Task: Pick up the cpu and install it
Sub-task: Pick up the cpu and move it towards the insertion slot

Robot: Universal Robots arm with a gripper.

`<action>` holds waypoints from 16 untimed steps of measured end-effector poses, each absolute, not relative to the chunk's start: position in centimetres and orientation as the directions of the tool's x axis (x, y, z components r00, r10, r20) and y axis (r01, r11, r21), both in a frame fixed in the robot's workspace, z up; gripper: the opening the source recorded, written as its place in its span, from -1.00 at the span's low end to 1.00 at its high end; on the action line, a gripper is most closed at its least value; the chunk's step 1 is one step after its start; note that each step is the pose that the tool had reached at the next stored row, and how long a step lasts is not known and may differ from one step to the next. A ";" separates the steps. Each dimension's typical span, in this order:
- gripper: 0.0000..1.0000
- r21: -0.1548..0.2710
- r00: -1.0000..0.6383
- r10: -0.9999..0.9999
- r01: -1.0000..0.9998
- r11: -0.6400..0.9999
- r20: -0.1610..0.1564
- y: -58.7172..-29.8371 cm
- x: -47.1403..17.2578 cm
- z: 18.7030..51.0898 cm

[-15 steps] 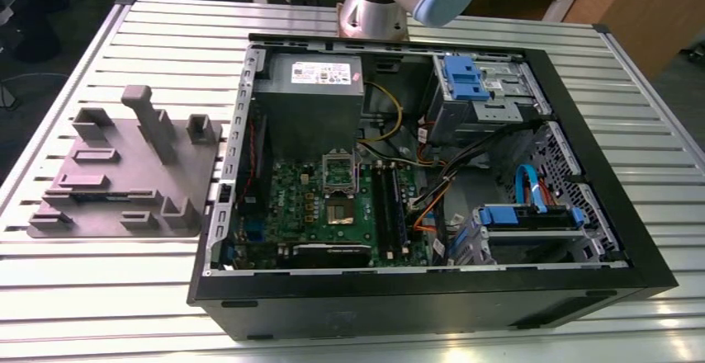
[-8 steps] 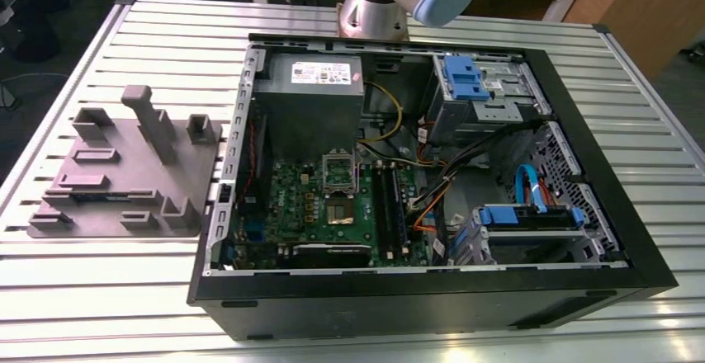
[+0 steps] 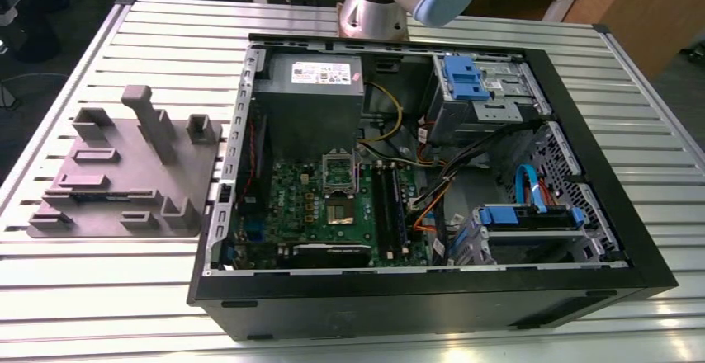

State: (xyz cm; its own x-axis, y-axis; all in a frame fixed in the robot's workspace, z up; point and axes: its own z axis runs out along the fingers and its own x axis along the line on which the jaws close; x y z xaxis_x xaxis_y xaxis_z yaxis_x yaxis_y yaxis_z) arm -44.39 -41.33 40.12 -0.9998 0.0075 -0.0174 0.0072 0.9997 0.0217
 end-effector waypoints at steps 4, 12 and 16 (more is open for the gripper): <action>-0.06 0.022 -1.000 0.007 0.007 1.000 -0.017 -41.3 -44.3 40.1; -0.06 0.022 -1.000 0.008 0.007 1.000 -0.017 -41.3 -44.1 40.1; -0.06 0.022 -1.000 0.008 0.007 1.000 -0.017 -41.3 -44.0 40.1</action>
